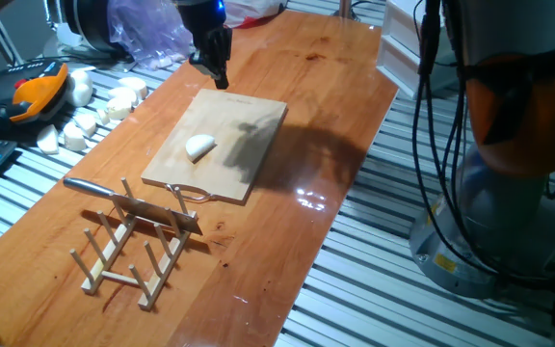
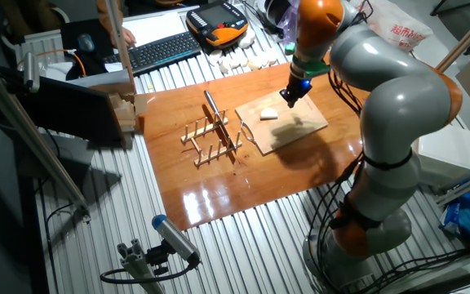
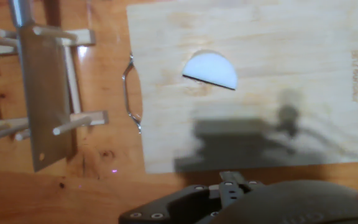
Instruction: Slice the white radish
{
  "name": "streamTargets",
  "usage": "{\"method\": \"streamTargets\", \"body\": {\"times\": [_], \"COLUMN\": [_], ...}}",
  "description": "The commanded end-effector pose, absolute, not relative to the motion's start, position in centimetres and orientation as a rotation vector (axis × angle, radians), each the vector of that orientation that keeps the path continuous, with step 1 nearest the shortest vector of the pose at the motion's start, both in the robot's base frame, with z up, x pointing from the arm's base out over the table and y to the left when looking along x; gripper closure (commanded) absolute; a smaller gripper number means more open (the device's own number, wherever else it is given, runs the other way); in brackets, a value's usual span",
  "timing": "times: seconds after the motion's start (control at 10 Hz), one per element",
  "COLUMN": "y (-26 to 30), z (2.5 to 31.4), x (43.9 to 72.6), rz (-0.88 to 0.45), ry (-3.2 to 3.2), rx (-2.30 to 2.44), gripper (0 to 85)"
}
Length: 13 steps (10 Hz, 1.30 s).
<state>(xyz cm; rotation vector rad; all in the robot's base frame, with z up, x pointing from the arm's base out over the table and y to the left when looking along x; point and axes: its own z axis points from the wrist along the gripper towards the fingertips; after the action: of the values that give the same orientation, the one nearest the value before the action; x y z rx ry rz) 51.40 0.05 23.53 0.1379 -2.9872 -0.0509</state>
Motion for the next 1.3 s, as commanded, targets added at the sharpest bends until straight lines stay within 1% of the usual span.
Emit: {"method": "streamTargets", "body": {"times": [0.0,0.1,0.2,0.4,0.6,0.7,0.8,0.9,1.0,1.2], "y": [0.1,2.5,4.1,6.8,9.8,10.4,10.3,10.3,10.3,10.3], "z": [23.5,23.3,22.6,21.0,20.2,19.6,19.3,19.3,19.3,19.3], "x": [51.4,52.1,52.3,52.4,52.1,51.7,51.6,51.6,51.6,51.6], "rz": [-0.023,0.001,0.005,-0.094,-0.146,-0.215,-0.2,-0.052,-0.026,-0.095], "ry": [-2.979,-2.947,-2.945,-2.969,-2.971,-2.986,-3.03,-3.023,-3.014,-3.075], "rx": [0.119,0.086,0.045,-0.032,-0.066,-0.052,0.068,0.184,0.254,0.257], "gripper": [85.0,85.0,68.0,68.0,68.0,68.0,85.0,85.0,85.0,85.0]}}
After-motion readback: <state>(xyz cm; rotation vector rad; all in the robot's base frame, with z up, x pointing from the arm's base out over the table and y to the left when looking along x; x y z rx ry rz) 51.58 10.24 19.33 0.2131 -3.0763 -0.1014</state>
